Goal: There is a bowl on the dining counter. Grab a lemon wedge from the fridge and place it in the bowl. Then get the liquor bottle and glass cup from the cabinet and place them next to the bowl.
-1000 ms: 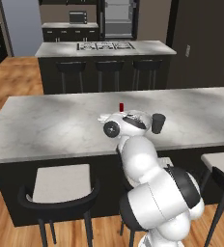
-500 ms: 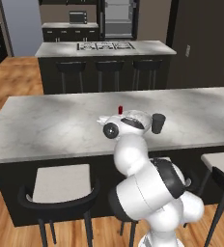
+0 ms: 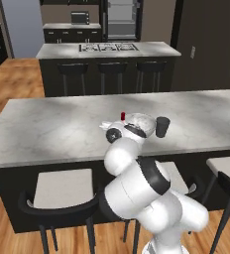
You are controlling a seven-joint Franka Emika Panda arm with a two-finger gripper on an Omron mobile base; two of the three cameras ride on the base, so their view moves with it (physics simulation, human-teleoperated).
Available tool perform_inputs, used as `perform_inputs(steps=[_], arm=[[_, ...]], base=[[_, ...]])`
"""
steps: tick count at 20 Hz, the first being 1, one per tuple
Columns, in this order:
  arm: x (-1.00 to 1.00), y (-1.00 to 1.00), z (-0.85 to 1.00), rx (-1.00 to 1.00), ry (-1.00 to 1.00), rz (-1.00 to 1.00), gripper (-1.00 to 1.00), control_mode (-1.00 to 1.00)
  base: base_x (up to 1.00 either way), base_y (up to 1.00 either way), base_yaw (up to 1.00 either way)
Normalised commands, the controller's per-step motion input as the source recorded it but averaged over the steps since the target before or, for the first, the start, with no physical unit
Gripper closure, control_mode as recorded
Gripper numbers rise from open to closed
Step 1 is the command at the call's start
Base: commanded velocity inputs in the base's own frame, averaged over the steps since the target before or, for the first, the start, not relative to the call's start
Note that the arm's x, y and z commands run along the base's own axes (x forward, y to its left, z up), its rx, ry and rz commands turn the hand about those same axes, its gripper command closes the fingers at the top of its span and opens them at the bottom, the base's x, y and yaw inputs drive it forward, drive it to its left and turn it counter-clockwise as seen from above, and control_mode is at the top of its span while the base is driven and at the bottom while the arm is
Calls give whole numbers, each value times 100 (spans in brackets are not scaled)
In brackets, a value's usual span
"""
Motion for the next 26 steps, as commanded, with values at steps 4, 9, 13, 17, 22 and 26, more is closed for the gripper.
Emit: perform_inputs(steps=[4, 9, 13, 17, 22, 26], arm=[[12, 0, -26, 1, 0, 0, 100, -100], [20, 2, -18, 1, -2, 0, 100, -100], [24, 16, -5, 1, -3, 0, 100, -100], [34, 24, 0, 1, -1, 0, 100, -100], [43, 27, 0, 0, 0, 0, 100, -100], [47, 22, 0, 0, 0, 0, 100, -100]], base=[[0, 0, 0], [0, 0, 0], [0, 0, 0], [0, 0, 0], [0, 0, 0], [0, 0, 0]])
